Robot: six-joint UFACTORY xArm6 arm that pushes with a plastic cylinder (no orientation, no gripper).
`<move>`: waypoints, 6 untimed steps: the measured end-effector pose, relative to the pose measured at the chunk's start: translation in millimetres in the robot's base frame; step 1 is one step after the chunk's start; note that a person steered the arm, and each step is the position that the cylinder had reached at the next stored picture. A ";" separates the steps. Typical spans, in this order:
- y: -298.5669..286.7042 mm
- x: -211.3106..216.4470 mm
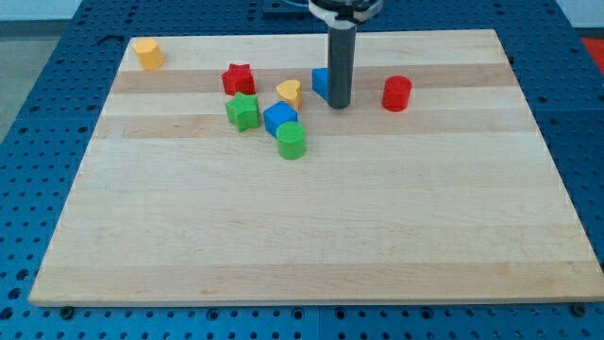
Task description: Push the blue triangle to the top center
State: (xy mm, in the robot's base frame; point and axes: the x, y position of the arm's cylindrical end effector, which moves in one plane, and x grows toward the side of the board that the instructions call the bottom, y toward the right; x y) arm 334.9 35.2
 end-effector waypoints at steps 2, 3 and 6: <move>-12.1 -65.6; -6.5 -42.4; -44.2 -22.8</move>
State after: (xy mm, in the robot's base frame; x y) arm 312.1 -9.0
